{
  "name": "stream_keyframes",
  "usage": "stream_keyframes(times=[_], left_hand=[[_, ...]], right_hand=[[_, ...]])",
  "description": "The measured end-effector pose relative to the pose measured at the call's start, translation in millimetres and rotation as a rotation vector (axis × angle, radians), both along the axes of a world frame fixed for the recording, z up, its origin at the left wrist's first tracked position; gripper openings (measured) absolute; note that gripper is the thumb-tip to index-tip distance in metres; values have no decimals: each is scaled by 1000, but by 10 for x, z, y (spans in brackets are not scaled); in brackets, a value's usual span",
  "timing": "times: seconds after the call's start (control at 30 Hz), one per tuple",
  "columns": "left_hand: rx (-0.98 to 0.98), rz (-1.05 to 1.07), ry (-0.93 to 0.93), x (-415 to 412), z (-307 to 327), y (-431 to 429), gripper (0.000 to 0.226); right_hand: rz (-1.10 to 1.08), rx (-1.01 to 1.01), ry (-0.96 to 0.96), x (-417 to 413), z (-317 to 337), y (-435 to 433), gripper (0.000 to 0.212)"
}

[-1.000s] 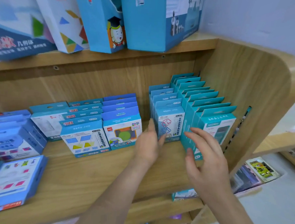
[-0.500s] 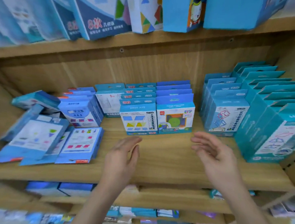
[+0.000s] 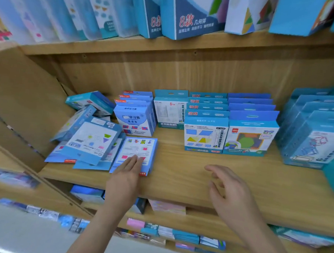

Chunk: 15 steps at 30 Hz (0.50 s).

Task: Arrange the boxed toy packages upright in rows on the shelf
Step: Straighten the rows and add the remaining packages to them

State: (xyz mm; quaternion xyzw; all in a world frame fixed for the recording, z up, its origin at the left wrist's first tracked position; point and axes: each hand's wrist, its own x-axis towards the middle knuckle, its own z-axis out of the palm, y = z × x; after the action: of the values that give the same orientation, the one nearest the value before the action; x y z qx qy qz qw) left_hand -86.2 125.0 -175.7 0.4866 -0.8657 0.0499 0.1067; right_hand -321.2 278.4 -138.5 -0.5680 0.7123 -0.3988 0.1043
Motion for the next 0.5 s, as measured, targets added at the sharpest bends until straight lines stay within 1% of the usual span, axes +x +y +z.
stream_keyframes(times=[0.07, 0.1, 0.17, 0.2, 0.23, 0.3, 0.37, 0.4, 0.47, 0.5], left_hand=[[-58, -86, 70, 41, 36, 21, 69], [-92, -146, 109, 60, 75, 54, 61], [-163, -240, 255, 57, 293, 174, 31], [-181, -248, 348, 23, 467, 236, 21], [-176, -231, 440, -23, 651, 287, 21], [-63, -143, 648, -115, 974, 355, 17], [135, -71, 831, -207, 1157, 361, 10], [229, -58, 906, -250, 1211, 357, 8], [377, -36, 1007, -331, 1284, 342, 8], [397, -32, 1027, -368, 1311, 340, 8]], right_hand=[[18, 23, -3, 67, -12, -45, 40], [52, 39, 7, 101, -4, -66, 45], [173, 90, 42, 173, 54, -109, 68], [228, 122, 54, 213, 95, -144, 81], [266, 148, 71, 252, 146, -187, 92], [295, 133, 98, 324, 264, -287, 101], [272, 121, 26, 341, 401, -368, 101], [255, 125, -47, 325, 457, -388, 94], [234, 124, -242, 284, 518, -395, 71], [228, 116, -343, 264, 520, -376, 60]])
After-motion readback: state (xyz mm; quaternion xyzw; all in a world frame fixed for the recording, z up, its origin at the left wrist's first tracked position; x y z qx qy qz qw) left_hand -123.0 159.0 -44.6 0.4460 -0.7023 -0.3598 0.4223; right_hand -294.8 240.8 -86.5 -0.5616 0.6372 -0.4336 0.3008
